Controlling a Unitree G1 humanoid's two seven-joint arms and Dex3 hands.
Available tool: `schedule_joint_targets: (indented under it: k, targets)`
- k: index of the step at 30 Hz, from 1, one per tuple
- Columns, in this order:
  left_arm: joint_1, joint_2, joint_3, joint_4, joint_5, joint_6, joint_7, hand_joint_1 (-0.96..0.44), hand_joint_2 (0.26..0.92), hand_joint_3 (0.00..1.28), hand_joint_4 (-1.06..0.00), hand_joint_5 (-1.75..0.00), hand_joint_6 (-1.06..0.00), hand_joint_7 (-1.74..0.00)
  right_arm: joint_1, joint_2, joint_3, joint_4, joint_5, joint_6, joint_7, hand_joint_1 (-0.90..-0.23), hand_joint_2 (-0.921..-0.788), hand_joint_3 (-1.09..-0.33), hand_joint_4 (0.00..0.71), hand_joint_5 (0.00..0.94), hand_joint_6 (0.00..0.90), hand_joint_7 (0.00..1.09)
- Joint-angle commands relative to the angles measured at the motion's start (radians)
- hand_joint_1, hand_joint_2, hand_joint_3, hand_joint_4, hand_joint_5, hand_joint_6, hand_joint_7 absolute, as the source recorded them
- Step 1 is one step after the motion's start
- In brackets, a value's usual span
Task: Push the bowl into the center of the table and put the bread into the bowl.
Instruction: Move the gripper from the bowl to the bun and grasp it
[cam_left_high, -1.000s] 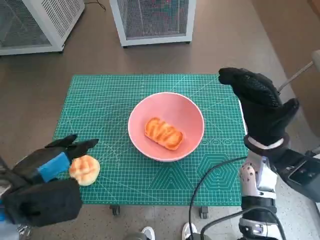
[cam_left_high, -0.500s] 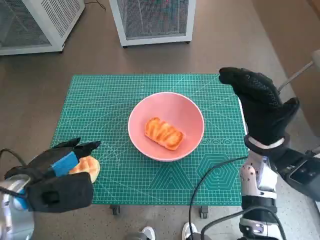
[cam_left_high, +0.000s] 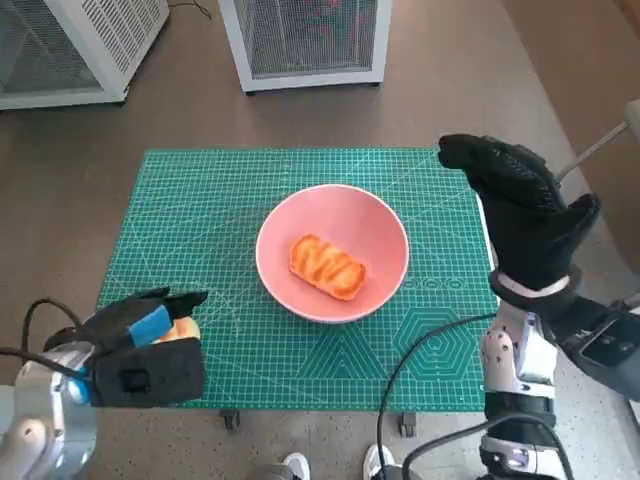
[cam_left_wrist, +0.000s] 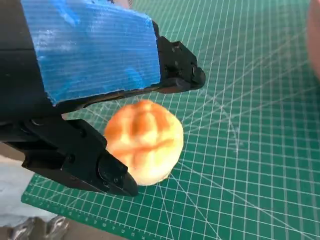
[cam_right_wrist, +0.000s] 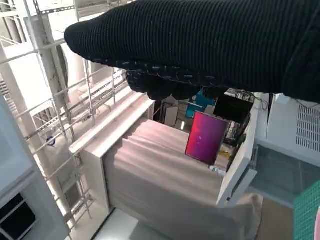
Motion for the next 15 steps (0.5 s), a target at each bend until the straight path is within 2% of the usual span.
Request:
schedule_joint_targets:
  k: [1, 8, 11, 14, 15]
  targets:
    - [-0.025, -0.011, -0.030, 0.052, 0.029, -0.015, 0.013, 0.08, 0.779, 0.03, -0.26, -0.02, -0.39, -0.03, 0.025, -0.002, 0.001, -0.009, -0.016, 0.012, -0.008, -0.599, -0.921, -0.735, 0.257, 0.000, 0.299, 0.00]
    - [-0.055, -0.024, -0.072, 0.133, 0.060, -0.032, 0.027, 0.09, 0.810, 0.04, -0.42, -0.04, -0.50, -0.03, 0.029, -0.004, 0.003, -0.018, -0.017, 0.019, -0.011, -0.600, -0.921, -0.738, 0.256, 0.000, 0.298, 0.00]
    - [-0.066, -0.028, -0.086, 0.165, 0.076, -0.040, 0.036, 0.09, 0.831, 0.05, -0.58, -0.07, -0.64, -0.06, 0.031, -0.004, 0.004, -0.022, -0.017, 0.021, -0.012, -0.601, -0.921, -0.740, 0.256, 0.000, 0.298, 0.00]
    - [-0.070, -0.023, -0.090, 0.179, 0.086, -0.049, 0.038, 0.08, 0.848, 0.05, -0.70, -0.11, -0.73, -0.10, 0.032, -0.006, 0.005, -0.026, -0.017, 0.024, -0.011, -0.602, -0.921, -0.741, 0.256, 0.000, 0.298, 0.00]
    - [-0.070, -0.021, -0.090, 0.180, 0.088, -0.052, 0.037, 0.05, 0.874, 0.08, -0.68, -0.50, -0.66, -0.52, 0.032, -0.006, 0.005, -0.027, -0.016, 0.025, -0.011, -0.602, -0.921, -0.741, 0.255, 0.000, 0.297, 0.00]
